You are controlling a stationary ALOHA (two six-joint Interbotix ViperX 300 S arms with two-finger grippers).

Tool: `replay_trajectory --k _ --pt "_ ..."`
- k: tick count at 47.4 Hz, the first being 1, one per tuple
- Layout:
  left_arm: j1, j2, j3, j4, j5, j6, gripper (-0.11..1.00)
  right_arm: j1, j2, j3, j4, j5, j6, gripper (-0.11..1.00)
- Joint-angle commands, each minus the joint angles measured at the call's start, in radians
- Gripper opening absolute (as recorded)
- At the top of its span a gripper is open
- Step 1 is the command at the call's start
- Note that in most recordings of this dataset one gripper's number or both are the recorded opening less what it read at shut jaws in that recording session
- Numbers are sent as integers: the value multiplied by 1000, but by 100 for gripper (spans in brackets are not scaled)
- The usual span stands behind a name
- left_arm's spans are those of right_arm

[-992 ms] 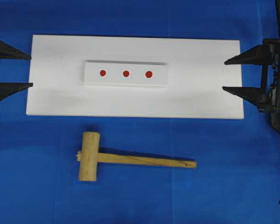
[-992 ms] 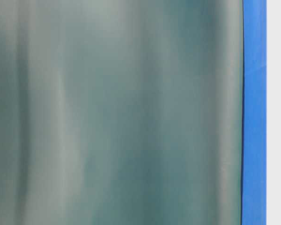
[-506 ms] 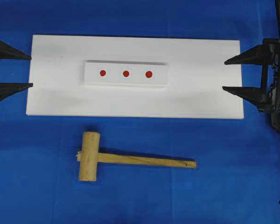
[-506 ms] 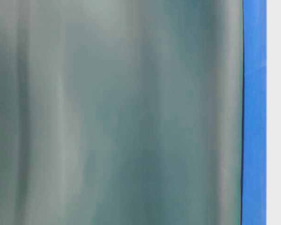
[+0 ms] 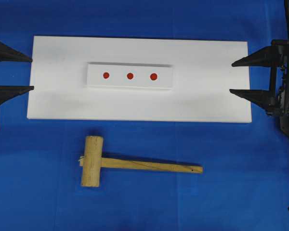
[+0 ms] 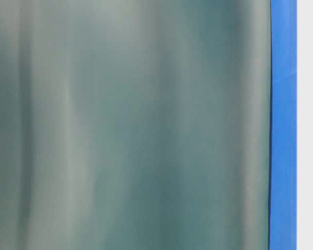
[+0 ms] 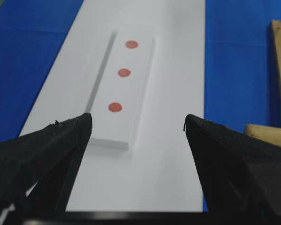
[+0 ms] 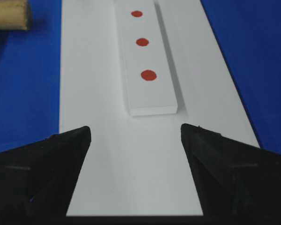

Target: Hit the mark with a hammer.

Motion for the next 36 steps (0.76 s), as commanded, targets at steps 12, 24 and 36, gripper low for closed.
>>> replay_trajectory --k 12,24,36 --pt "-2 6 -9 2 -5 -2 77 -2 3 -12 2 -5 2 73" --pt "-2 6 -9 2 -5 -2 77 -2 3 -12 2 -6 2 73" --pt "-9 6 -9 2 -5 -2 77 0 3 -12 2 -6 0 73"
